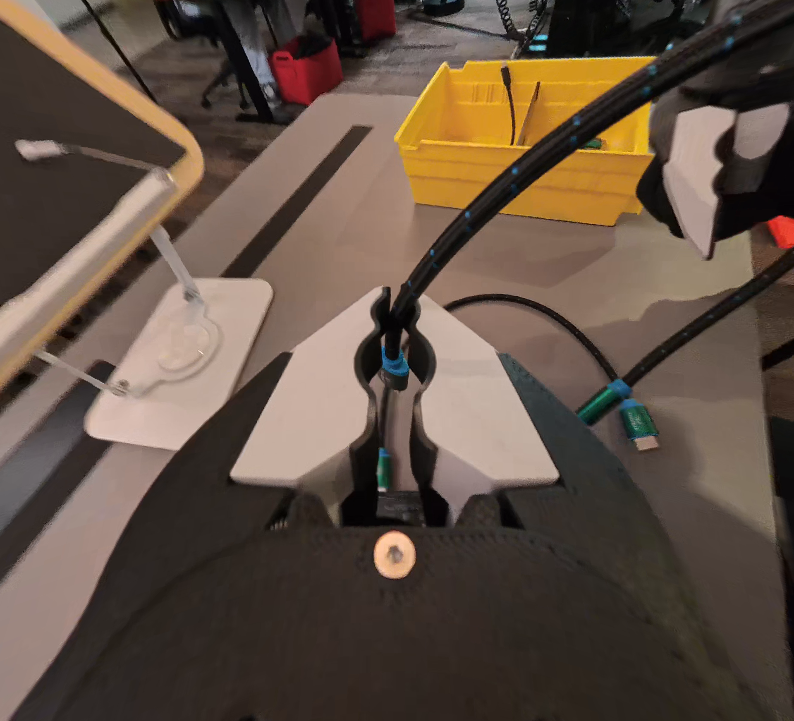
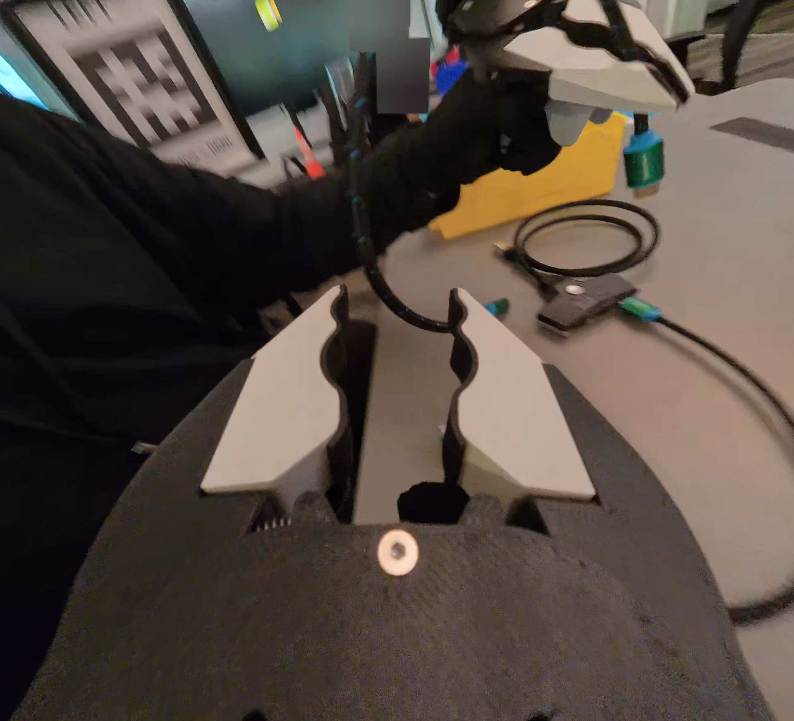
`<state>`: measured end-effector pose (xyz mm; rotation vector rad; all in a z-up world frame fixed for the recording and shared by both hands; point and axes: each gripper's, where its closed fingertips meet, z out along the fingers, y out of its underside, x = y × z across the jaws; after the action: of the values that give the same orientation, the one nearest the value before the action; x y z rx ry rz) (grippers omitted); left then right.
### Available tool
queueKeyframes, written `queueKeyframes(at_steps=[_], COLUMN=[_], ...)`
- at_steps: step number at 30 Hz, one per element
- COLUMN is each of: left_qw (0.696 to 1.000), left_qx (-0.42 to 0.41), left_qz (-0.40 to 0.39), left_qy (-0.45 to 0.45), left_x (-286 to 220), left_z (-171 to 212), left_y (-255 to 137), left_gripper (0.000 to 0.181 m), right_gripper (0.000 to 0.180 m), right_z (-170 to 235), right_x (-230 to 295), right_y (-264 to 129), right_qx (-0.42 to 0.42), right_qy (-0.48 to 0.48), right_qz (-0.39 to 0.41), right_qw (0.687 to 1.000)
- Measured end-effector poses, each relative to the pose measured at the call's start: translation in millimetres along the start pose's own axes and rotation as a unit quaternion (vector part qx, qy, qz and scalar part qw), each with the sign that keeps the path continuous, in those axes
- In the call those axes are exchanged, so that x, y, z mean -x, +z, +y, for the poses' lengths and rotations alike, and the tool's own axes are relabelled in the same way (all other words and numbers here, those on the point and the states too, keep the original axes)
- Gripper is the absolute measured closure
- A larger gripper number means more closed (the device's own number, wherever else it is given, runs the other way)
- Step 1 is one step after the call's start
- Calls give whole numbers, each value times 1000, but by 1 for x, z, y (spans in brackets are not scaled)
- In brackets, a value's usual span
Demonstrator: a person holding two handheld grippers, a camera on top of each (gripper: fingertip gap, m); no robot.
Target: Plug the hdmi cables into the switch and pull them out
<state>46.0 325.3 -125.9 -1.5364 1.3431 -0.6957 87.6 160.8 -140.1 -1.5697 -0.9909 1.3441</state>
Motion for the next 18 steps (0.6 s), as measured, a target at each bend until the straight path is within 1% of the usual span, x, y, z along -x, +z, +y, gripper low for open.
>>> queueKeyframes(at_steps=[2,3,4,6,8,11,14,15,16,18], left_qw=[999,997,993,986,978,972,971,972,972,969], left_qx=[-6,-12,-13,-3,-7,-8,-5,-6,-7,-18], left_qz=[-13,-18,-37,-51,-58,-63,-73,-74,-77,-87], left_qy=[51,78,107,162,201,225,228,225,224,228], left_x=[-4,-6,-5,-10,-14,-14,-4,-2,1,4], left_z=[-13,-20,-27,-36,-46,-52,-50,-50,-50,-56], left_y=[-5,-8,-12,-17,-22,-27,-33,-36,-39,-47], left_gripper=[178,179,179,179,179,179,179,179,179,178], right_gripper=[138,134,131,134,130,129,126,127,129,135], right_z=[-3,1,6,12,19,13,12,11,11,3], right_x=[-8,-13,-20,-33,-37,-31,-32,-36,-48,-64], right_y=[-6,-8,-10,-11,-2,2,-3,-6,-11,-22], right_qx=[-58,-71,-77,-97,-93,-117,-133,-143,-158,-204], right_qy=[77,109,134,185,208,227,226,226,230,251], right_qz=[-20,-23,-17,-8,-11,-56,-69,-63,-37,-26], right_qw=[995,991,988,978,974,965,963,962,960,946])
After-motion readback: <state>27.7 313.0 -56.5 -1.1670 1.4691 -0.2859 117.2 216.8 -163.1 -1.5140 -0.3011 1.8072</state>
